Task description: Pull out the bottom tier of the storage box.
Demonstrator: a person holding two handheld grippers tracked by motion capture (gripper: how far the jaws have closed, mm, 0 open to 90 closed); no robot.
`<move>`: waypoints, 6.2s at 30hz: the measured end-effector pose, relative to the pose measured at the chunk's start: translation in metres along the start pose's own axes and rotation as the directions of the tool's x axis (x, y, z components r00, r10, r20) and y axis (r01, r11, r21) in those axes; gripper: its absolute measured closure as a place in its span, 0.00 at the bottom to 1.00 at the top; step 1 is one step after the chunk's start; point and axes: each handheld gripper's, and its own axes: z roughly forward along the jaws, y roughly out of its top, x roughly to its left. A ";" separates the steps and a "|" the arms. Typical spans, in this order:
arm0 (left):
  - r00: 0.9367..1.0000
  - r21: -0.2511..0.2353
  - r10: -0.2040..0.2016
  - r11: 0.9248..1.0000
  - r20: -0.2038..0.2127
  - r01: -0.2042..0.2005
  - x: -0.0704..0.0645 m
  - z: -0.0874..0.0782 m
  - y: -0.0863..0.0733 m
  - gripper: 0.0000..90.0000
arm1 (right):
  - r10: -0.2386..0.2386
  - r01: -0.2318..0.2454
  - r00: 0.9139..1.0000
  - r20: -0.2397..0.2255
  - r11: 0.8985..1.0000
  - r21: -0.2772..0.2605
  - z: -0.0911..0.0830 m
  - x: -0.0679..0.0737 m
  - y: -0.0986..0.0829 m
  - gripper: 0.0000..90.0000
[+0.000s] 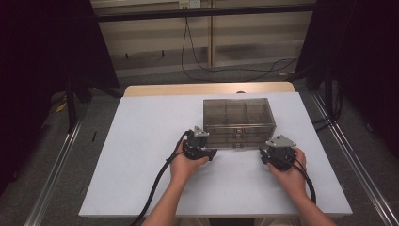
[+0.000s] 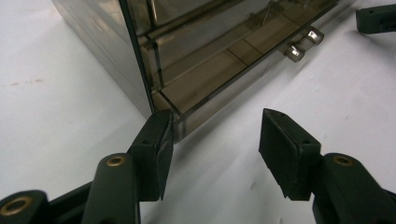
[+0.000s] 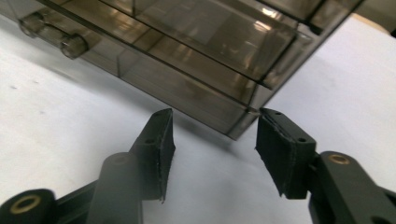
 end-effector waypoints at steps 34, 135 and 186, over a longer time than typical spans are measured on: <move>1.000 0.030 -0.006 1.000 -0.011 0.006 -0.007 -0.008 -0.006 0.61 | 0.062 -0.062 0.997 -0.053 0.998 0.011 -0.015 -0.007 -0.007 0.73; 1.000 0.047 -0.012 0.999 -0.018 0.013 -0.023 -0.021 -0.019 0.68 | 0.081 -0.077 0.986 -0.145 0.996 0.034 -0.031 -0.006 -0.017 0.68; 1.000 0.063 0.010 0.998 -0.003 -0.010 -0.029 -0.025 -0.025 0.68 | 0.088 -0.084 0.981 -0.170 0.996 0.032 -0.042 -0.005 -0.023 0.68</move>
